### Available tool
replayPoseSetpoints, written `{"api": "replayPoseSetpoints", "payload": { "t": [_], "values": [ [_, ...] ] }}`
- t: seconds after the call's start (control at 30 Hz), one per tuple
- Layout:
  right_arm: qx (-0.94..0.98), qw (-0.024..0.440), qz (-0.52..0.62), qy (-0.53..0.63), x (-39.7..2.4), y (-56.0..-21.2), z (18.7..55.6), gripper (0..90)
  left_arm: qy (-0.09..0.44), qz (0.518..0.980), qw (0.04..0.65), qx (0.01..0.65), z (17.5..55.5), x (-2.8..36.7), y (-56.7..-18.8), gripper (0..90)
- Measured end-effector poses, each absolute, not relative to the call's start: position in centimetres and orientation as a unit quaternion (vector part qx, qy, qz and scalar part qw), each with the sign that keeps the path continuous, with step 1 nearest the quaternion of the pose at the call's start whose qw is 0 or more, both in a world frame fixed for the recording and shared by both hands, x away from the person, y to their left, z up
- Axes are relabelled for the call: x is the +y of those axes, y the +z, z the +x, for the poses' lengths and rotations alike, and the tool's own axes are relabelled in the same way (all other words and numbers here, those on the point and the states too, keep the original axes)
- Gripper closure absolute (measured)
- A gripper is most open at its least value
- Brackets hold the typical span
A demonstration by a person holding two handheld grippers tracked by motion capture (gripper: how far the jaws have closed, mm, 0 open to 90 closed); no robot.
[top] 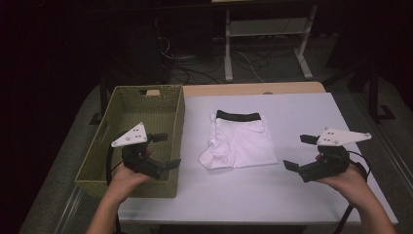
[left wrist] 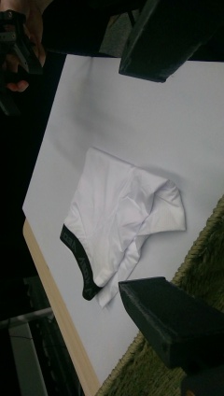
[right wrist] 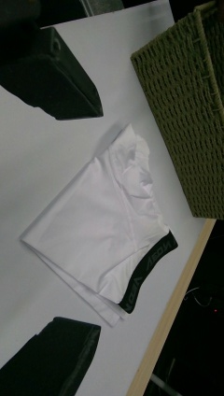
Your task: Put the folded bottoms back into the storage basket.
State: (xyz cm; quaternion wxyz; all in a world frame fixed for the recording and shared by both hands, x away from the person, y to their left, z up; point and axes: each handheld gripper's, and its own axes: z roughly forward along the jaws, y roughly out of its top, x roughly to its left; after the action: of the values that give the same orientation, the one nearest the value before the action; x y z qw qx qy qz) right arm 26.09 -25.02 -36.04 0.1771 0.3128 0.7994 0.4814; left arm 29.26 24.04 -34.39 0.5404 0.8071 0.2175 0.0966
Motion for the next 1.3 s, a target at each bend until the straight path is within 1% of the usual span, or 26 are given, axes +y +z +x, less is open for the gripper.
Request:
{"api": "replayPoseSetpoints", "payload": {
  "t": [0.47, 0.77, 1.3],
  "values": [
    [0.797, 0.171, 0.329, 0.476, -25.4, -37.4, 26.3, 0.0, 0.094, 0.804, 0.545, 0.22, 29.3, 24.2, -34.4, 0.3],
    [0.802, 0.156, 0.335, 0.469, -25.3, -38.6, 26.8, 0.0, 0.095, 0.802, 0.548, 0.219, 29.2, 24.3, -34.4, 0.2],
    [0.816, 0.152, 0.339, 0.443, -24.7, -40.5, 27.3, 0.0, 0.095, 0.802, 0.547, 0.219, 29.2, 24.3, -34.4, 0.3]
  ]
}}
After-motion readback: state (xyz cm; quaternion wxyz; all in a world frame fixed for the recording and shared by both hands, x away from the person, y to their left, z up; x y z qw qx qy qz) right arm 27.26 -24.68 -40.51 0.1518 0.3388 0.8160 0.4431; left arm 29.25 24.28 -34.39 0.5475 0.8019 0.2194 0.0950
